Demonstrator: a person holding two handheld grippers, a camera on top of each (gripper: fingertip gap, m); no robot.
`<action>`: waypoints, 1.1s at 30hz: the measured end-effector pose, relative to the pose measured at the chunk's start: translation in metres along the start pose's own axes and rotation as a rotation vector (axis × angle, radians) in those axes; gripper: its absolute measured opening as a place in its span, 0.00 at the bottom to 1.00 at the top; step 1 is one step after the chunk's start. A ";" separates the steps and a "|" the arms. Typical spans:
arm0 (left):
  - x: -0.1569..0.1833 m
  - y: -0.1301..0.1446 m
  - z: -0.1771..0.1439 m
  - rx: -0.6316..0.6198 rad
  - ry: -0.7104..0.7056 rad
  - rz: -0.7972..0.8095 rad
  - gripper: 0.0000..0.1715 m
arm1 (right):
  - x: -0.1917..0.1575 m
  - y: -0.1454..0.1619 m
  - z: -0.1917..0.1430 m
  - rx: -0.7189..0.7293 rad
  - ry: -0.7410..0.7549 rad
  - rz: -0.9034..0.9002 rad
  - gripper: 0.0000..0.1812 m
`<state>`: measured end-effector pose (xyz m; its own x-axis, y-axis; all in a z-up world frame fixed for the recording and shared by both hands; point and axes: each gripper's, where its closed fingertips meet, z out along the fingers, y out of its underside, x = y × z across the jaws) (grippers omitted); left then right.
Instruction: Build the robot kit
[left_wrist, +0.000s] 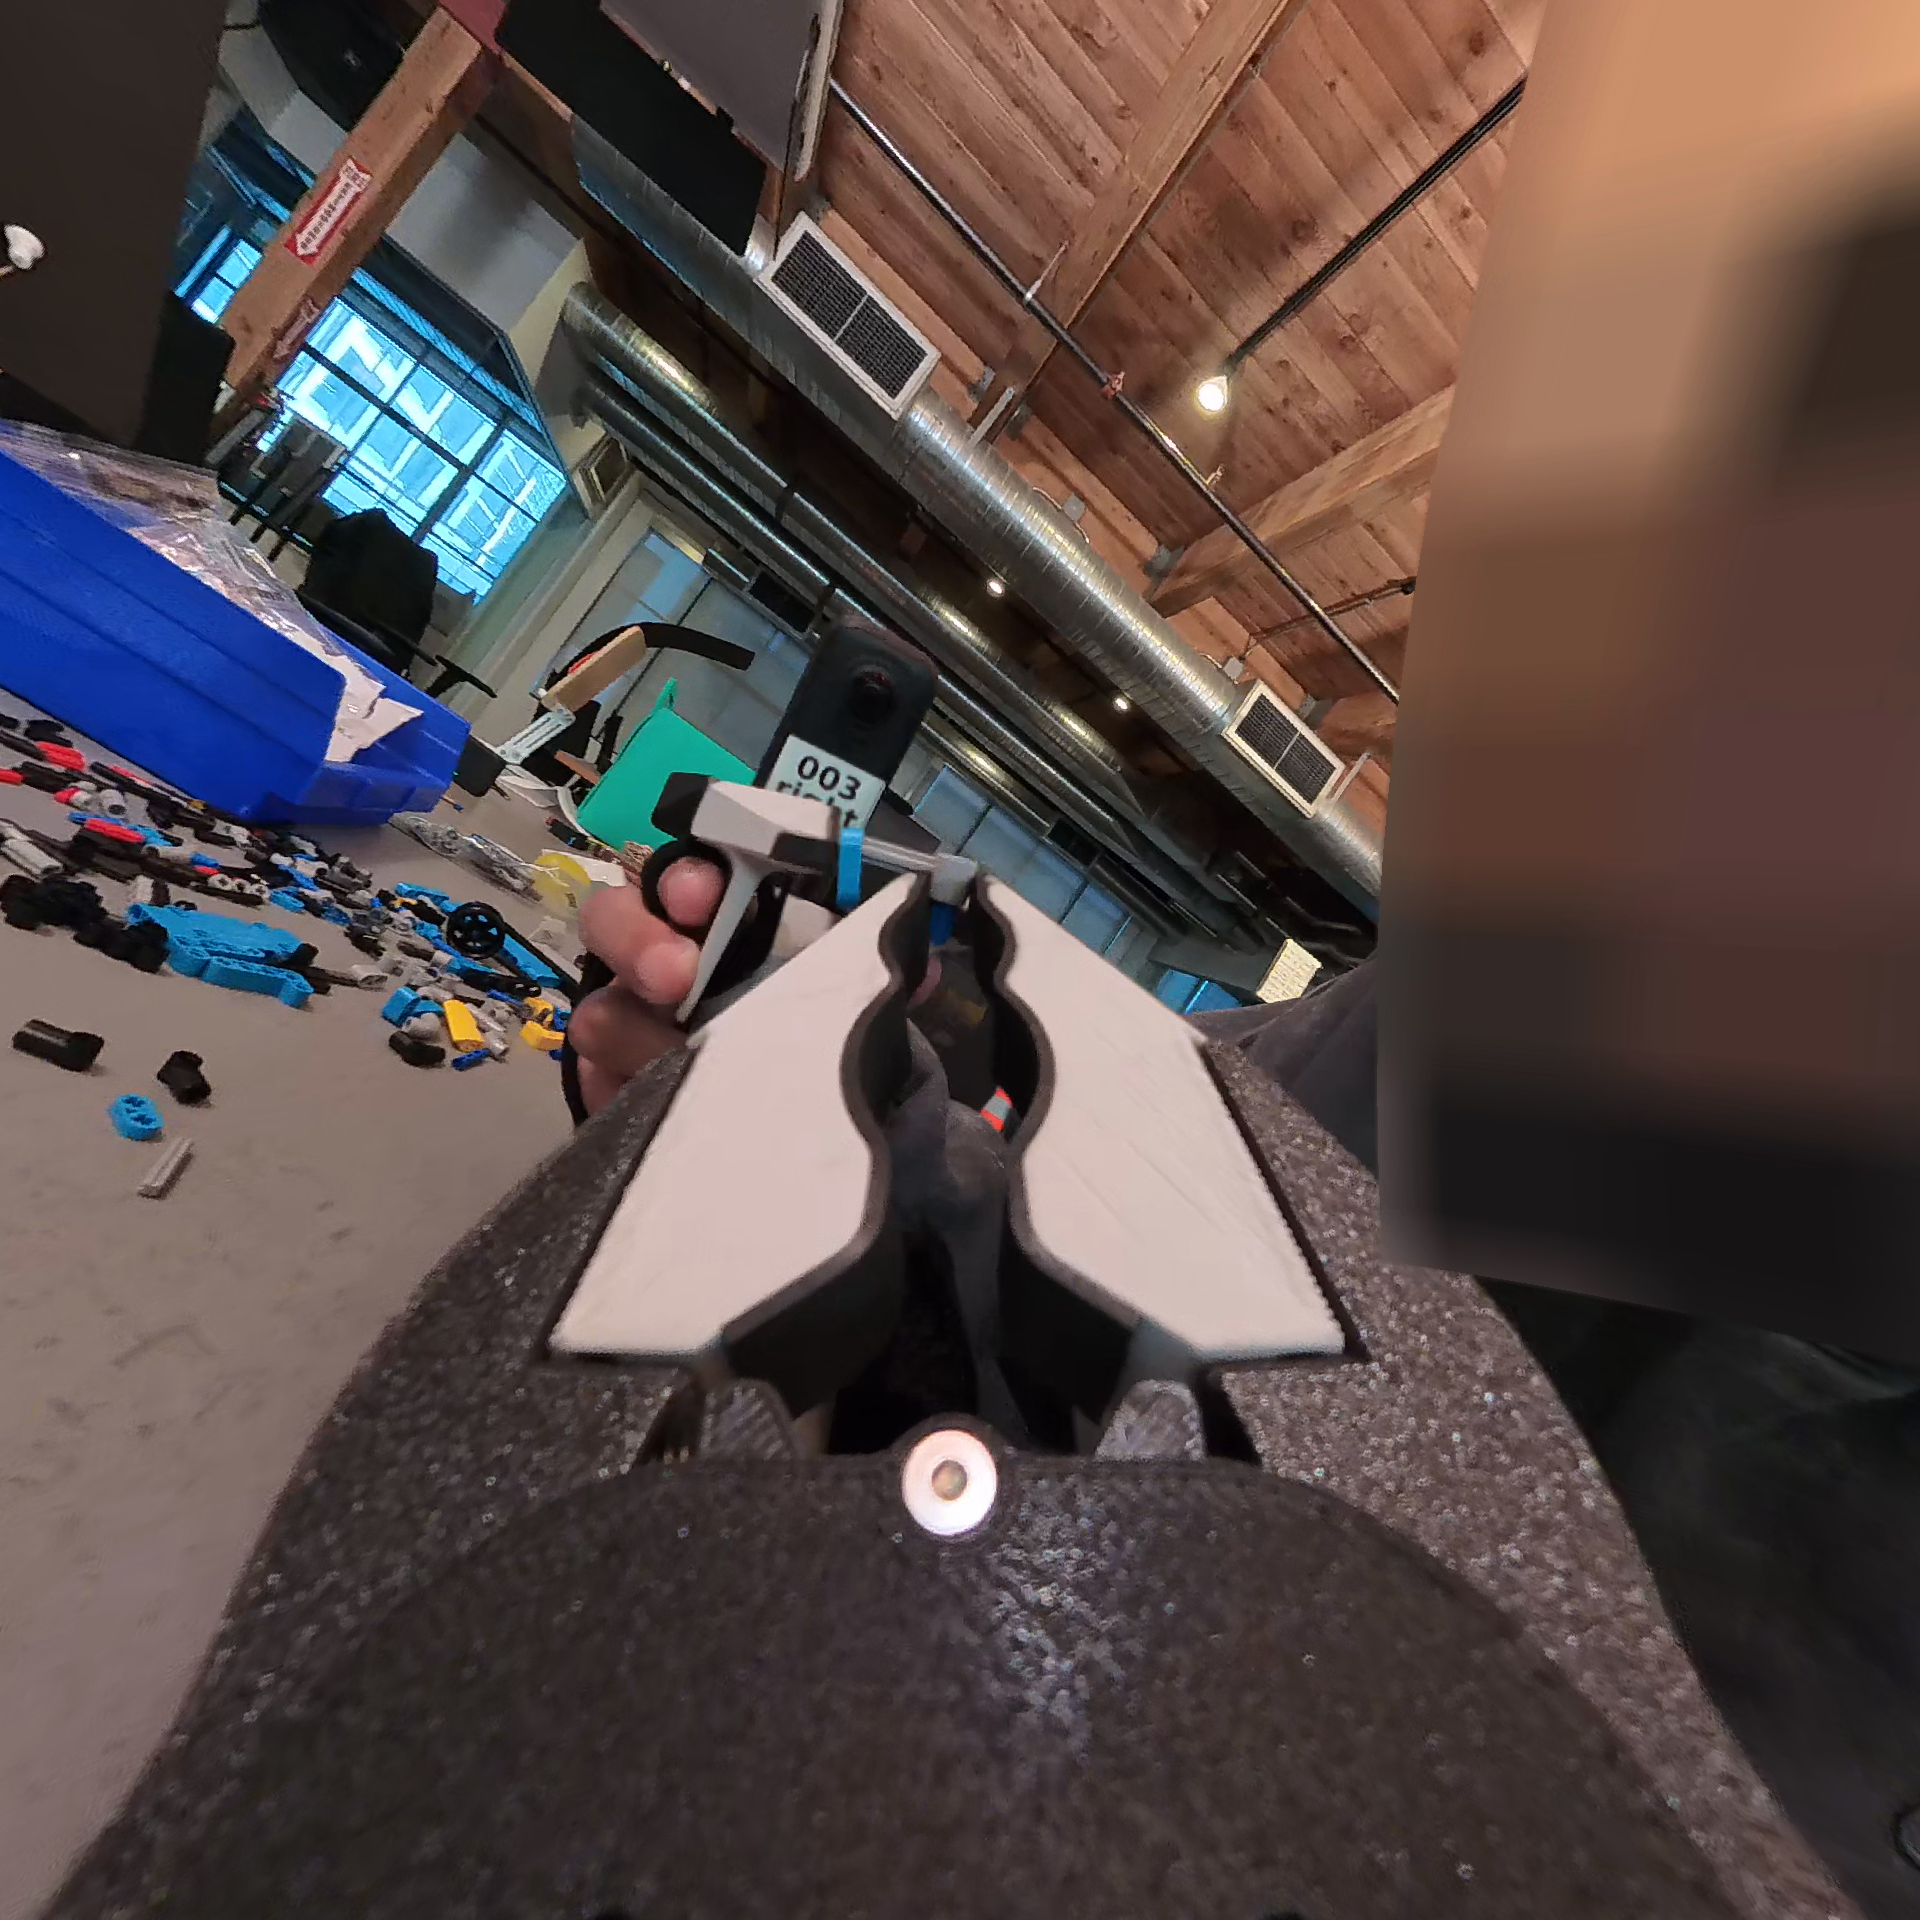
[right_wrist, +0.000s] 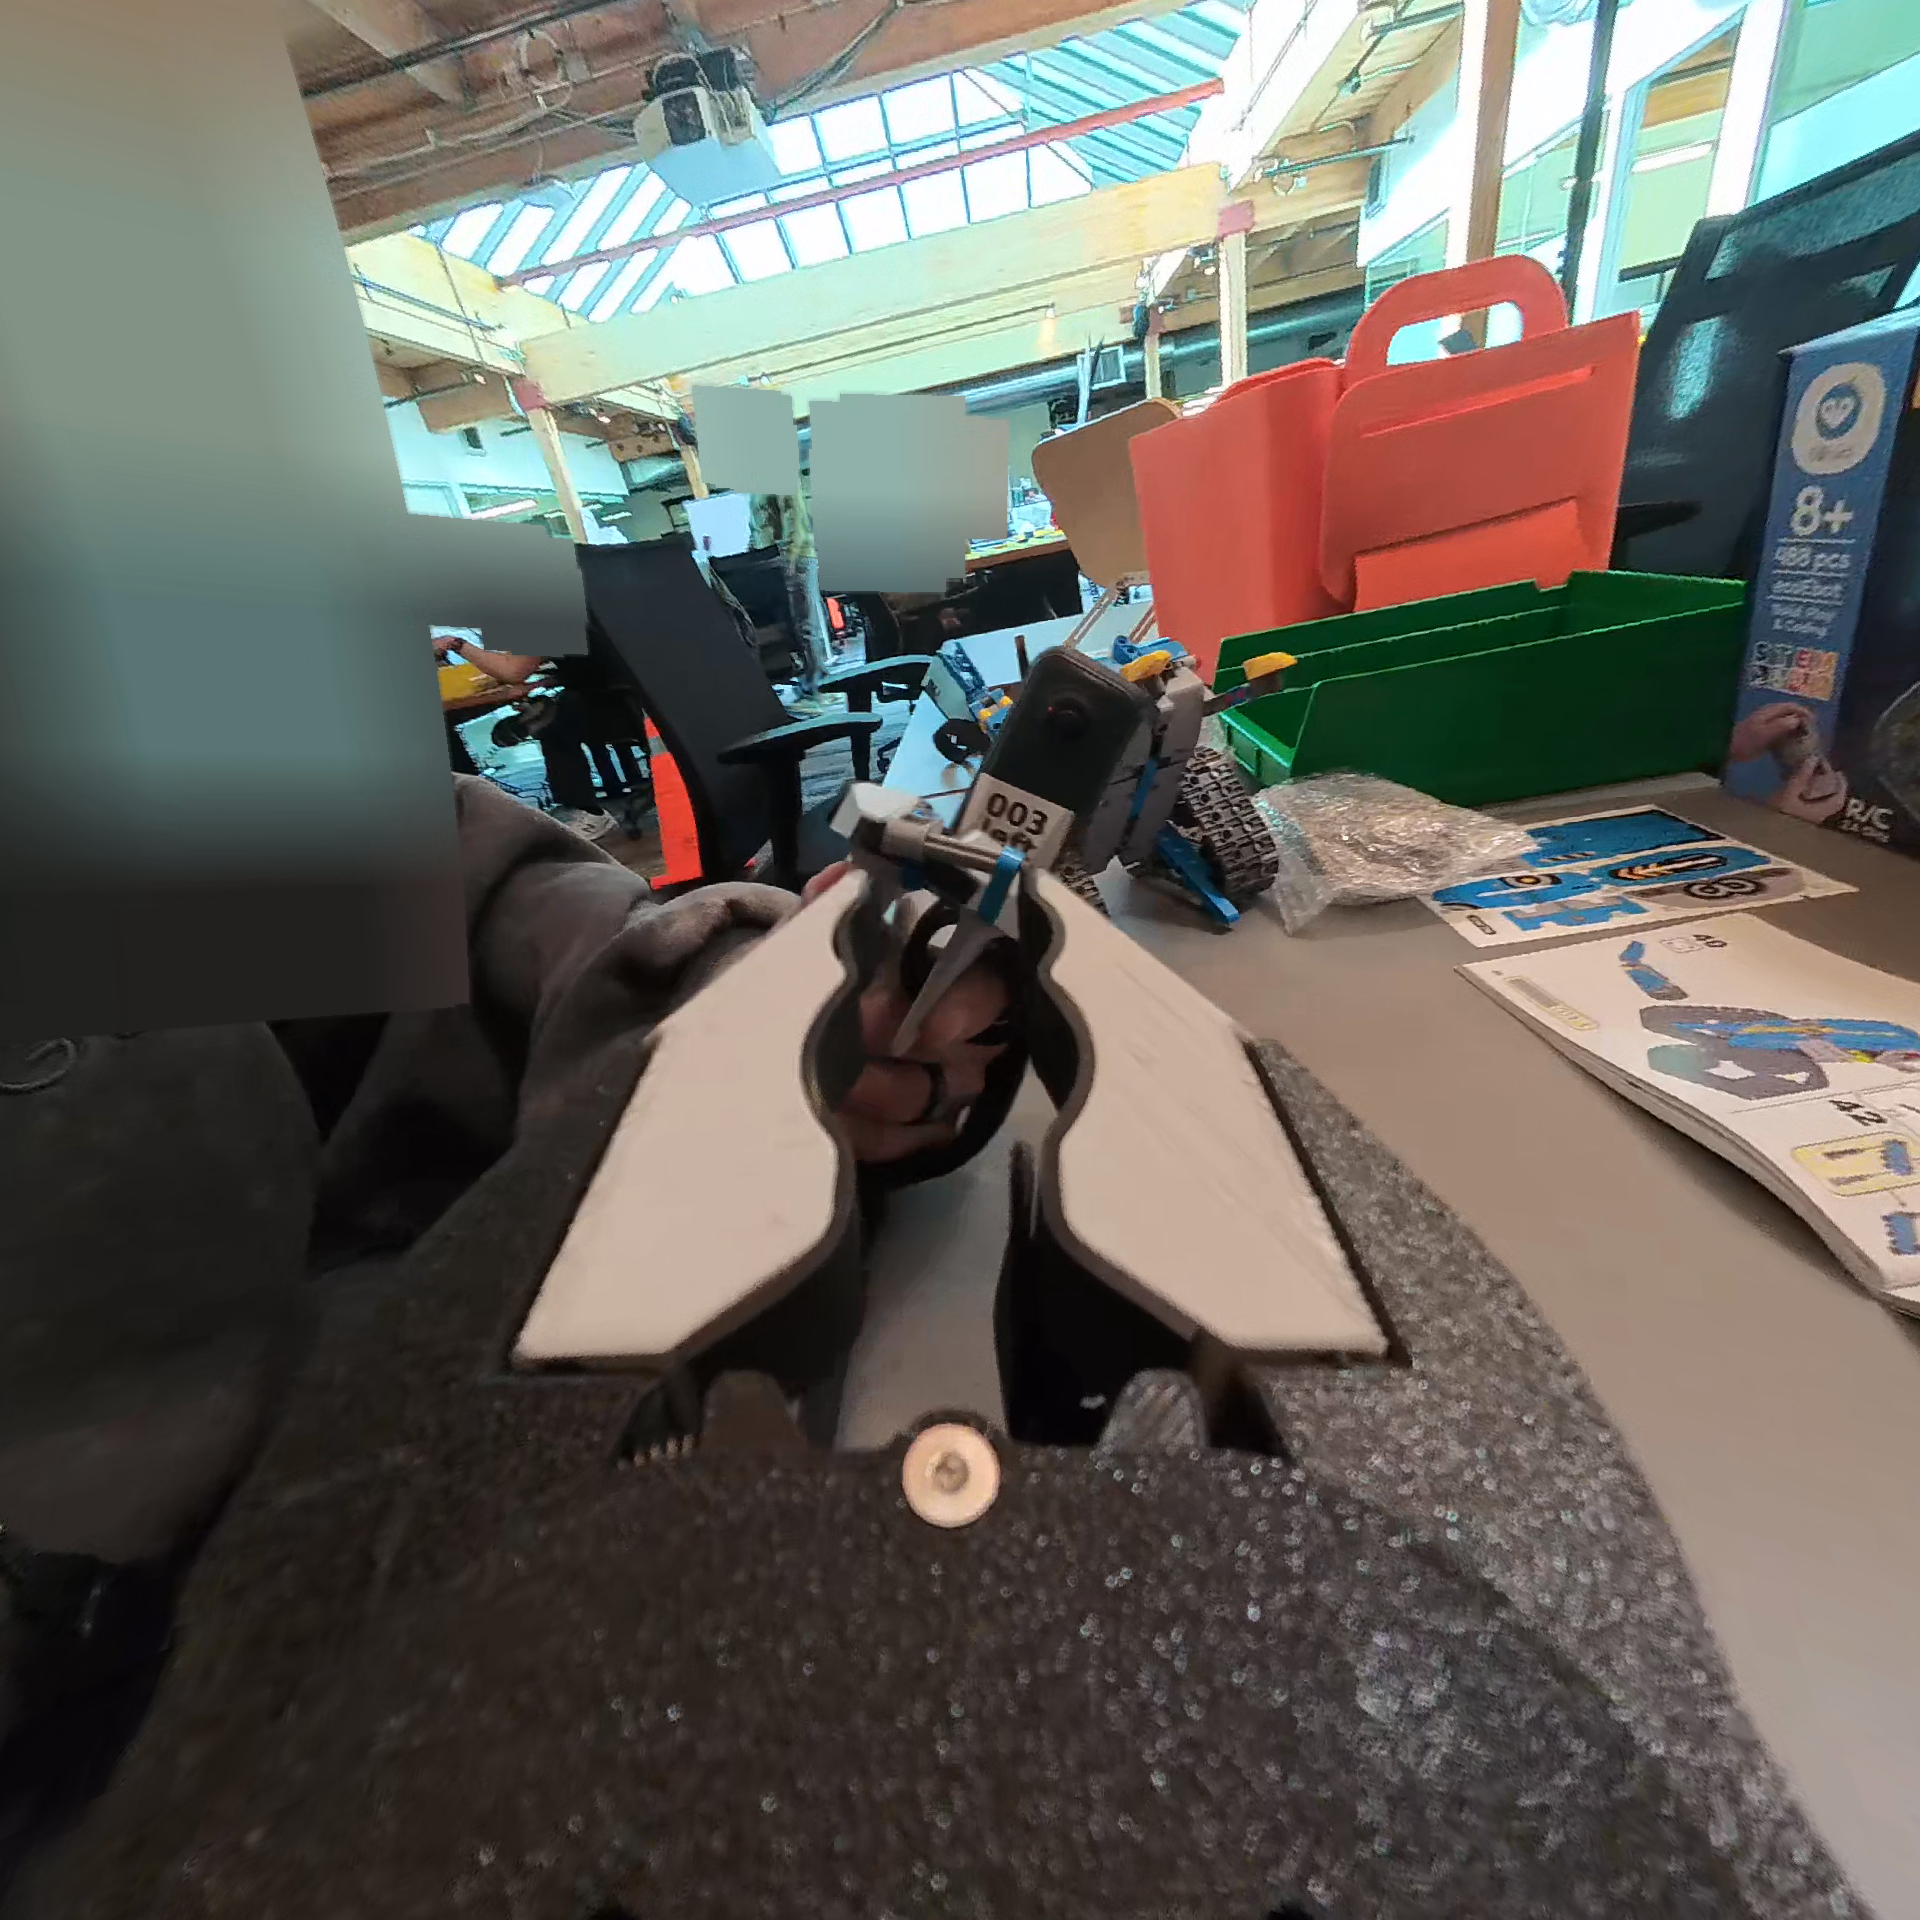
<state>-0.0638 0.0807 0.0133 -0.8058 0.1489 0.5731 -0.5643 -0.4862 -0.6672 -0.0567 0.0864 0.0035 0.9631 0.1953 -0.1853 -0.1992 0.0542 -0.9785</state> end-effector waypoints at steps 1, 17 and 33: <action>0.000 -0.001 0.000 0.002 -0.003 0.002 0.03 | 0.002 0.000 0.000 -0.002 0.016 -0.005 0.14; -0.003 0.002 0.001 -0.017 -0.044 0.059 0.04 | -0.001 -0.001 0.002 0.016 -0.029 0.076 0.18; -0.003 0.007 0.003 -0.049 -0.073 0.141 0.04 | -0.002 0.001 0.000 0.011 -0.023 0.064 0.15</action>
<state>-0.0646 0.0742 0.0086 -0.8635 0.0181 0.5040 -0.4559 -0.4550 -0.7649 -0.0591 0.0863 0.0026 0.9439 0.2215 -0.2448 -0.2621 0.0517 -0.9637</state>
